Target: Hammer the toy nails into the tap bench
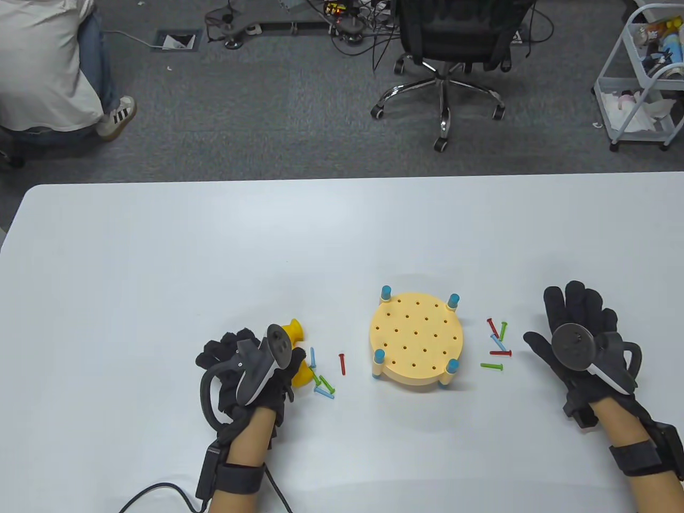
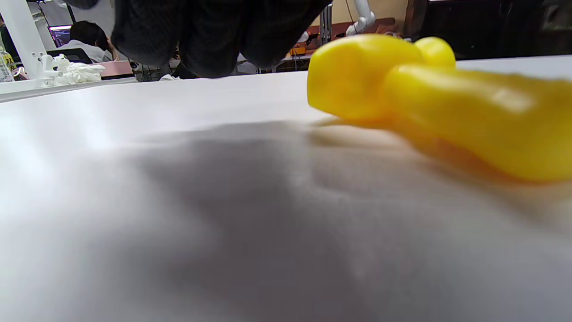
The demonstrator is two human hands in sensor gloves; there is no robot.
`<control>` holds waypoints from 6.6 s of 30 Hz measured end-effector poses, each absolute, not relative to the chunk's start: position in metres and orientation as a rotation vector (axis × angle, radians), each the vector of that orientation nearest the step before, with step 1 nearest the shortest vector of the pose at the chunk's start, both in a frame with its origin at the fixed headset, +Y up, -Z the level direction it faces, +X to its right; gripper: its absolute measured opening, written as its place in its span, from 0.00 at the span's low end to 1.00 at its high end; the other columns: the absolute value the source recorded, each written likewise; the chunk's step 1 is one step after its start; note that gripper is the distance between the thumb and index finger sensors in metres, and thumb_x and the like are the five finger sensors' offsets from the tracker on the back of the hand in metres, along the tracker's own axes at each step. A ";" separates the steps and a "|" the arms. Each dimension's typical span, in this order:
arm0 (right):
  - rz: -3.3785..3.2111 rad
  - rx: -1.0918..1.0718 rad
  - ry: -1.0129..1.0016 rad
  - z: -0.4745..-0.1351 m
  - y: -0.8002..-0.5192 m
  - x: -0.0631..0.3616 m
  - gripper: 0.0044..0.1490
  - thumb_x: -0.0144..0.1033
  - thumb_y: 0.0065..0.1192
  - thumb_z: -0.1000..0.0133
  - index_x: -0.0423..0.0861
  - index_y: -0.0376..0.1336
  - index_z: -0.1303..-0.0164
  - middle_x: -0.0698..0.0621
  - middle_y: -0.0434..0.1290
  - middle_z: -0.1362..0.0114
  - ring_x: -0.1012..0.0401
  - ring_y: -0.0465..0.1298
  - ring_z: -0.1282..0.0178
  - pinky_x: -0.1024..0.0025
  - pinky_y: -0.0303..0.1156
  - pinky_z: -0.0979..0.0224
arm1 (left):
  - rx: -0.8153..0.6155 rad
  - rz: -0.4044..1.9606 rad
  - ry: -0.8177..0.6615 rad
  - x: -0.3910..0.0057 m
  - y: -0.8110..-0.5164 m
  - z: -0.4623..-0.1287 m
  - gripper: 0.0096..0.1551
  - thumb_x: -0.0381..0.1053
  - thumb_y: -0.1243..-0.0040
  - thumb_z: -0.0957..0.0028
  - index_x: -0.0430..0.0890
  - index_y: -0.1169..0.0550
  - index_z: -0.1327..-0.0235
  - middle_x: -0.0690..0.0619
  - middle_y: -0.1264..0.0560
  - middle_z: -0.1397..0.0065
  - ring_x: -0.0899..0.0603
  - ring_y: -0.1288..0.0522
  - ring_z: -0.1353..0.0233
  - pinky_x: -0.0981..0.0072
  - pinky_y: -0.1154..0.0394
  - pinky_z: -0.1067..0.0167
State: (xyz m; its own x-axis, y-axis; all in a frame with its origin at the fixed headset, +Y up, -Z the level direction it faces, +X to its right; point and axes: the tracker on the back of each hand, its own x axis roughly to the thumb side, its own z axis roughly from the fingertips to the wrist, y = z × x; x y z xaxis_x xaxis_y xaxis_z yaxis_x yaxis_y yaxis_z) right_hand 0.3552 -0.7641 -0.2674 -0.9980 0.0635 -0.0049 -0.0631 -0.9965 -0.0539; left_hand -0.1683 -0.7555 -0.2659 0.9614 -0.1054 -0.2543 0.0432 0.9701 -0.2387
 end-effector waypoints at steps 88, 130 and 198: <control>3.187 -0.667 0.307 -0.338 -0.769 0.292 0.27 0.45 0.63 0.56 0.48 0.69 0.48 0.53 0.83 0.58 0.60 0.81 0.61 0.61 0.80 0.49 | 0.196 0.310 -0.138 -0.145 -0.709 -0.248 0.37 0.60 0.41 0.57 0.49 0.33 0.35 0.46 0.19 0.46 0.45 0.16 0.59 0.50 0.21 0.56; 3.150 0.950 -0.190 -0.245 -0.695 0.110 0.26 0.46 0.66 0.56 0.51 0.73 0.49 0.56 0.83 0.55 0.60 0.82 0.60 0.61 0.79 0.48 | 0.300 0.386 -0.309 -0.116 -0.698 -0.229 0.37 0.62 0.42 0.58 0.47 0.32 0.37 0.48 0.17 0.50 0.49 0.18 0.72 0.61 0.22 0.72; 2.676 0.100 -0.190 -0.324 -0.751 0.211 0.35 0.49 0.55 0.50 0.50 0.59 0.32 0.48 0.74 0.34 0.53 0.78 0.45 0.57 0.74 0.41 | 0.133 0.045 -0.515 -0.002 -0.685 -0.211 0.38 0.62 0.42 0.59 0.40 0.24 0.42 0.46 0.13 0.66 0.52 0.23 0.87 0.62 0.24 0.86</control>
